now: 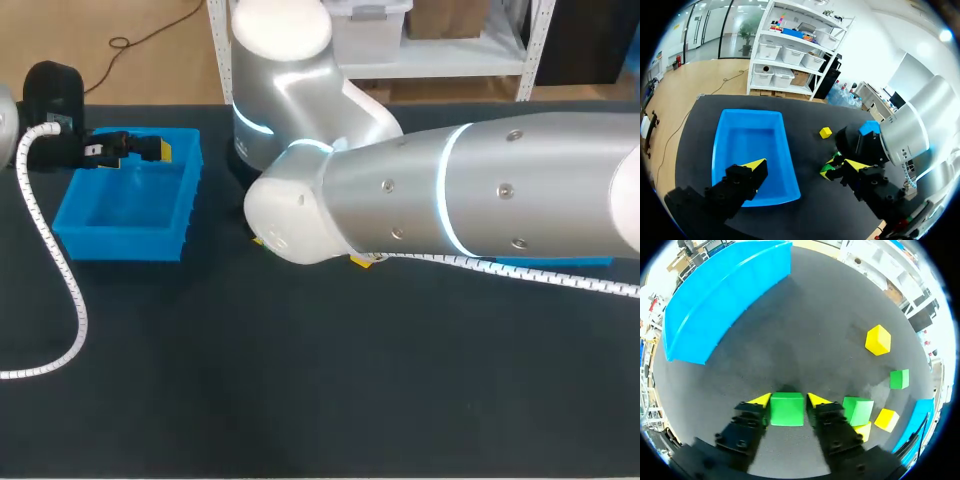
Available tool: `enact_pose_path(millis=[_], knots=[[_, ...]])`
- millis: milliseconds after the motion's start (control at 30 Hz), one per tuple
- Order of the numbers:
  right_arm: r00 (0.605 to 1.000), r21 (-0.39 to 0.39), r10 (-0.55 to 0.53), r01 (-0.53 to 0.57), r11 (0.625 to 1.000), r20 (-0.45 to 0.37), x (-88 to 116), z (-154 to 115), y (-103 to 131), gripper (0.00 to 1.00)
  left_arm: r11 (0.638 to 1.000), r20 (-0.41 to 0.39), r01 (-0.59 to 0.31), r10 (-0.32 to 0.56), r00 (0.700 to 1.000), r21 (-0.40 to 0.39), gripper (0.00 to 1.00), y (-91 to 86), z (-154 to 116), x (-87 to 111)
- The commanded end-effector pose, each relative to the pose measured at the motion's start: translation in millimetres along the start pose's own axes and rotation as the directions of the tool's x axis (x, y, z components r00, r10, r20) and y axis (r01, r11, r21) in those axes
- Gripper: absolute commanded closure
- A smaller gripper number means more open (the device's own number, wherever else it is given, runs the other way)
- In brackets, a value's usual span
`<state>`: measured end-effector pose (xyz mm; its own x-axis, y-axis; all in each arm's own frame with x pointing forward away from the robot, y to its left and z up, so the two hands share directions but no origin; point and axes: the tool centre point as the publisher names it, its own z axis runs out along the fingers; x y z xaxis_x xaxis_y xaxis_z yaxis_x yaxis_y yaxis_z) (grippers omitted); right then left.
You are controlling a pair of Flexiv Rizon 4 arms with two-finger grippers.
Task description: Put the green cubes in the right bin and the yellow cubes in the left bin.
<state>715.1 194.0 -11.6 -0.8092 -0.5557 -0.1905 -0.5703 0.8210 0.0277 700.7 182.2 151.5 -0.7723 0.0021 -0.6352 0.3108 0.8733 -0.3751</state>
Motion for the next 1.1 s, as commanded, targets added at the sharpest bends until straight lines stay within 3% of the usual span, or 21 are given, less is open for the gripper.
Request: enact_pose_path(millis=[33, 167, 300, 500, 667, 900, 1100], knots=[[1.000, 0.007, -0.003, 0.003, 1.000, 0.016, 9, -4, 0, 1.00, 1.000, 0.007, -0.002, 0.002, 1.000, 0.012, 0.00, 2.4, 0, 1.5], [0.998, 0.030, -0.023, 0.021, 0.999, 0.066, 9, -22, -9, 1.00, 1.000, 0.007, -0.002, 0.002, 1.000, 0.012, 0.00, 2.4, 0, 1.5], [0.986, 0.052, -0.043, 0.035, 0.998, 0.162, 11, -57, -36, 1.00, 1.000, 0.007, -0.002, 0.002, 1.000, 0.012, 0.00, 2.4, 0, 1.5], [0.947, 0.045, 0.019, -0.036, 0.998, 0.320, 11, -125, -97, 1.00, 1.000, 0.007, -0.002, 0.002, 1.000, 0.012, 0.00, 2.4, 0, 1.5], [0.892, 0.027, 0.156, -0.184, 0.982, 0.425, 23, -170, -161, 1.00, 1.000, 0.007, -0.002, 0.002, 1.000, 0.012, 0.00, 2.4, 0, 1.5], [0.795, 0.003, 0.374, -0.427, 0.904, 0.478, 72, -189, -252, 1.00, 1.000, 0.007, -0.002, 0.002, 1.000, 0.012, 0.00, 2.4, 0, 1.5], [0.739, 0.036, 0.513, -0.584, 0.811, 0.437, 131, -179, -320, 1.00, 1.000, 0.007, -0.002, 0.002, 1.000, 0.012, 0.00, 2.4, 0, 1.5]])
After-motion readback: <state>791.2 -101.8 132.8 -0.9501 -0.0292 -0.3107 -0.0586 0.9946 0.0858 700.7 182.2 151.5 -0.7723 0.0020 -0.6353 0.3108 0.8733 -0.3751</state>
